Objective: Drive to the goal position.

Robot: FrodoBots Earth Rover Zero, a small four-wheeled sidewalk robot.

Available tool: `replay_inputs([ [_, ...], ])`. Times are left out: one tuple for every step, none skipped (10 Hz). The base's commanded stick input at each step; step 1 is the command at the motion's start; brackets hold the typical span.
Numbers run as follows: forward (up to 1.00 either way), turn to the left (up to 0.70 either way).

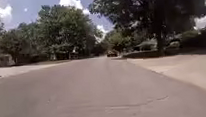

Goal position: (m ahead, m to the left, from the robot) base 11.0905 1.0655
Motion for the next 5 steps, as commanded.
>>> replay_inputs([
  [0.85, 0.00],
  [0.85, 0.00],
  [0.85, 0.00],
  [0.85, 0.00],
  [0.85, 0.00],
])
